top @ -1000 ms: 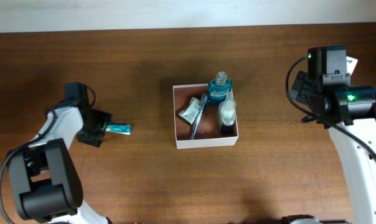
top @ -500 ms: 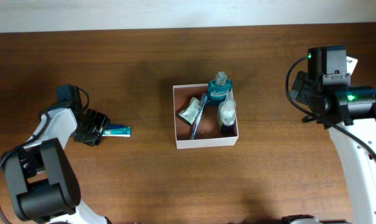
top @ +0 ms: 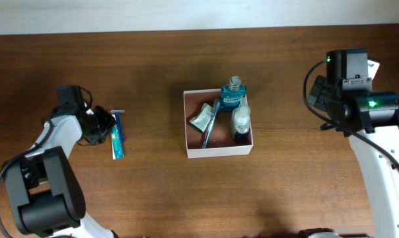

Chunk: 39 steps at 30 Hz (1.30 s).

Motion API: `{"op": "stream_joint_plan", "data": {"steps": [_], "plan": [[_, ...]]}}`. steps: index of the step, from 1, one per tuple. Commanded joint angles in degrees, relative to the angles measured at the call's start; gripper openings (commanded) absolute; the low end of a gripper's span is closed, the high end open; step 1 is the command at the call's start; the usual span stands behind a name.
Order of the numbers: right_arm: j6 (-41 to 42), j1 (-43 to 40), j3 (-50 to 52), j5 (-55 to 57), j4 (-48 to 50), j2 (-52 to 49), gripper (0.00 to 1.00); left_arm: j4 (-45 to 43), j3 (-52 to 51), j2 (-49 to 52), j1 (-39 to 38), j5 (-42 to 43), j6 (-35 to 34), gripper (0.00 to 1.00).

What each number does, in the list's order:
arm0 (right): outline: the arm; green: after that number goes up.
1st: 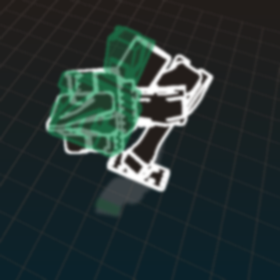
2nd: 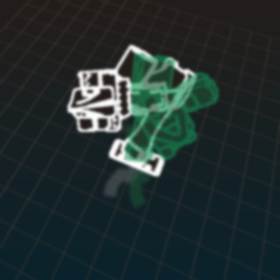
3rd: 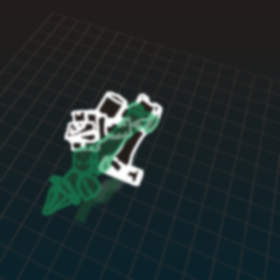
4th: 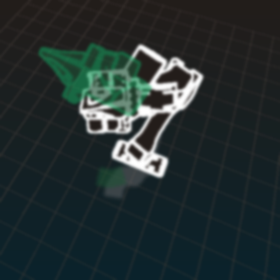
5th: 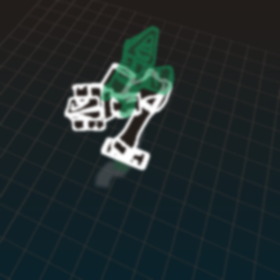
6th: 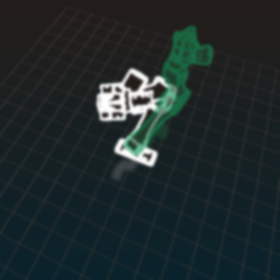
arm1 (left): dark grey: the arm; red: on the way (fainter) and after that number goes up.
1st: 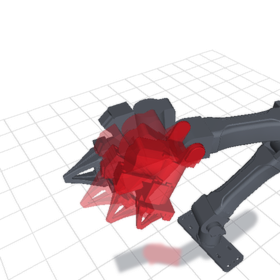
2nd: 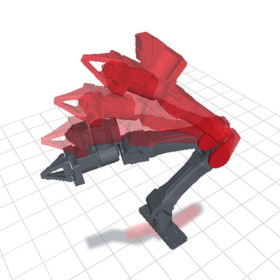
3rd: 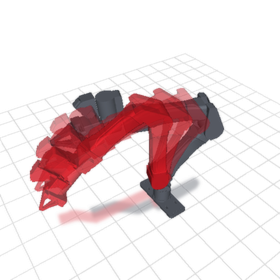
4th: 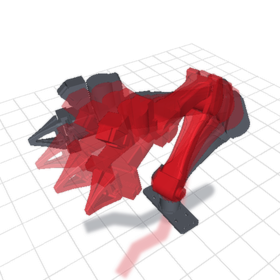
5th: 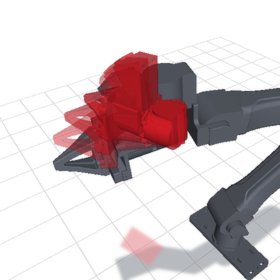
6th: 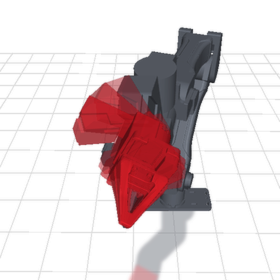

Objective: Pack container
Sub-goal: 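Move the left gripper back and grasp the Colgate toothpaste tube, then carry the toothpaste with the left gripper into the box and release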

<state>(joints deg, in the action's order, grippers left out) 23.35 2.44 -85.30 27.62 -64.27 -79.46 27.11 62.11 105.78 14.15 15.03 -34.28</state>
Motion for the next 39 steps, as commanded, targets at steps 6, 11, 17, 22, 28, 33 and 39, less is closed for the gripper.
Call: {"op": "stream_joint_plan", "data": {"steps": [6,11,17,22,28,33,39], "plan": [[0.1,-0.3,-0.5,0.9,0.1,0.0,0.99,-0.3,-0.3,1.0,-0.3,0.5,8.7,0.41],[0.1,-0.3,-0.5,0.9,0.2,0.0,0.99,1.3,-0.3,1.0,-0.9,0.2,8.7,0.40],[0.1,-0.3,-0.5,0.9,0.1,0.0,0.99,3.4,-0.3,1.0,-3.3,-3.6,8.7,0.39],[0.1,-0.3,-0.5,0.9,0.1,0.0,0.99,4.7,-0.3,1.0,-3.9,-7.4,8.7,0.37],[0.1,-0.3,-0.5,0.9,0.2,0.0,0.99,4.9,-0.3,1.0,-3.9,-7.4,8.7,0.32],[0.1,-0.3,-0.5,0.9,0.2,0.0,0.99,4.8,-0.3,1.0,-3.9,-7.4,8.7,0.22],[0.1,-0.3,-0.5,0.9,0.2,0.0,0.99,4.8,-0.3,1.0,-3.9,-7.6,8.7,0.18]]}}
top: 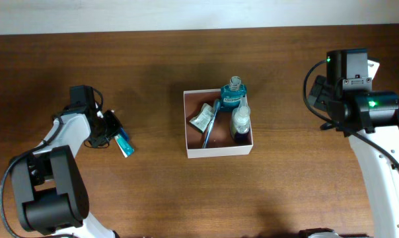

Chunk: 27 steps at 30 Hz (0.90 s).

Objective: Pack container
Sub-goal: 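Carry the toothpaste with the left gripper into the box and release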

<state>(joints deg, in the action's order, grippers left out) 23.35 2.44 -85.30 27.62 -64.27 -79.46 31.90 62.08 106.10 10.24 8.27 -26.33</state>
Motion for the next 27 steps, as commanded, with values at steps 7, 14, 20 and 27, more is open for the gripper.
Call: {"op": "stream_joint_plan", "data": {"steps": [7,14,20,27], "plan": [[0.1,-0.3,-0.5,0.9,0.2,0.0,0.99,1.7,1.1,-3.5,0.0,-6.1,0.7,0.18],[0.1,-0.3,-0.5,0.9,0.1,0.0,0.99,3.9,2.1,-16.5,-1.2,-5.7,0.7,0.18],[0.1,-0.3,-0.5,0.9,0.2,0.0,0.99,-1.0,3.1,-23.9,-14.3,-1.6,-0.2,0.17],[0.1,-0.3,-0.5,0.9,0.1,0.0,0.99,-14.0,3.5,-23.8,-32.6,-1.7,-0.1,0.16]]}}
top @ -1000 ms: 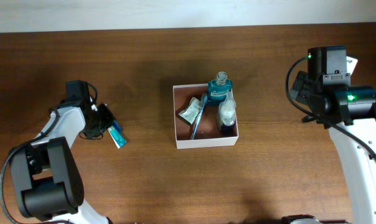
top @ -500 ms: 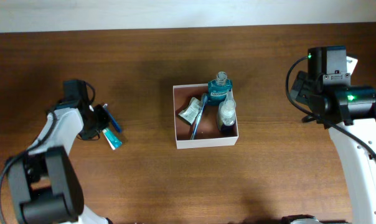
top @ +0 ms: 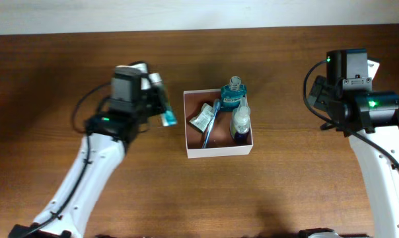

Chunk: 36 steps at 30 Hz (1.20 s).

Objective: Pack container
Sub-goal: 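Carry the toothpaste with the left gripper into the box and release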

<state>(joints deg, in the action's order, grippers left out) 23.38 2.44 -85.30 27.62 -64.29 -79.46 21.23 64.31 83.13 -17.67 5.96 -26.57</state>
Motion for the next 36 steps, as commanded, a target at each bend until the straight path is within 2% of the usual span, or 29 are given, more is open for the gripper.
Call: {"op": "stream_joint_plan", "data": {"steps": [1,5,10,16,31,34,36], "plan": [[0.0,-0.3,-0.5,0.9,0.2,0.0,0.99,-5.0,1.3,-0.8,-6.4,0.3,0.1,0.16],[0.0,-0.3,-0.5,0.9,0.2,0.0,0.99,-9.4,1.3,0.3,-11.5,-4.8,1.2,0.12],[0.0,-0.3,-0.5,0.9,0.2,0.0,0.99,-12.6,1.3,4.7,-15.7,-4.9,1.2,0.13],[0.0,-0.3,-0.5,0.9,0.2,0.0,0.99,-12.0,1.3,9.4,-15.9,-4.7,1.2,0.13],[0.0,-0.3,-0.5,0.9,0.2,0.0,0.99,-6.6,1.3,9.4,-16.0,-4.7,1.2,0.14],[0.0,-0.3,-0.5,0.9,0.2,0.0,0.99,-7.1,1.3,9.4,-16.0,-4.7,1.2,0.44],[0.0,-0.3,-0.5,0.9,0.2,0.0,0.99,-7.8,1.5,9.4,-15.6,-4.8,1.3,0.46]]}}
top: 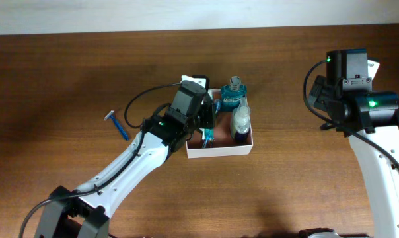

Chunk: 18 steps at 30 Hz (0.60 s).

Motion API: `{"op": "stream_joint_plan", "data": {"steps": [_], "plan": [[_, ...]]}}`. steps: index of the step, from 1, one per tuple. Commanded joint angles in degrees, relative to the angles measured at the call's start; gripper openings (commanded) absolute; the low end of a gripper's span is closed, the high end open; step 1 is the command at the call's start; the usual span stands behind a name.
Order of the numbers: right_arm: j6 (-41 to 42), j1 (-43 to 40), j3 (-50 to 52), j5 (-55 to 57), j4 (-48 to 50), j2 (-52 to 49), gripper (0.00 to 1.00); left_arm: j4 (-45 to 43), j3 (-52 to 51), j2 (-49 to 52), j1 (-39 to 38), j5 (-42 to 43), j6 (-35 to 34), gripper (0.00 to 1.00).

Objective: Pack container
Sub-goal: 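Carry the toothpaste with the left gripper into the box and release, then move the left gripper back and grasp the blue razor handle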

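Observation:
A white open box stands mid-table. Inside it are a teal-labelled bottle, a small clear bottle and other items partly covered by my arm. My left gripper reaches over the box's left half. Just below its fingers a teal bit shows inside the box, seemingly the teal packet. Whether the fingers still grip it is hidden from above. A blue razor lies on the table left of the box. Only the right arm's body shows at the right; its fingers are out of sight.
The table is dark brown wood with a pale wall edge along the back. The left arm's cable loops over the table between the razor and the box.
My left gripper has gone from just left of the box, holding the teal packet, to over the box's left half. The razor now shows alone on the table. The right arm is unchanged.
My left gripper was first at the far left beside the teal packet and razor. It then sat on the packet, which had turned. Later it held the packet beside the box's left wall, and now it is over the box interior.

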<state>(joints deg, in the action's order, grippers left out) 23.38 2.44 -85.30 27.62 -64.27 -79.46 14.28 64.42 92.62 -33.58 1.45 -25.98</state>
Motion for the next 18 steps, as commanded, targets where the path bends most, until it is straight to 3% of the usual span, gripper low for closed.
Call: {"op": "stream_joint_plan", "data": {"steps": [1,3,12,18], "plan": [[0.0,-0.3,-0.5,0.9,0.1,0.0,0.99,-0.8,1.7,-0.1,0.5,-0.4,0.9,0.47],[0.0,-0.3,-0.5,0.9,0.2,0.0,0.99,-0.4,2.8,-0.5,1.9,-0.4,2.5,0.52],[0.0,-0.3,-0.5,0.9,0.1,0.0,0.99,11.2,5.9,-6.9,17.6,-0.4,2.4,0.52],[0.0,-0.3,-0.5,0.9,0.1,0.0,0.99,21.4,5.9,-5.6,27.9,-0.4,1.2,0.53]]}}
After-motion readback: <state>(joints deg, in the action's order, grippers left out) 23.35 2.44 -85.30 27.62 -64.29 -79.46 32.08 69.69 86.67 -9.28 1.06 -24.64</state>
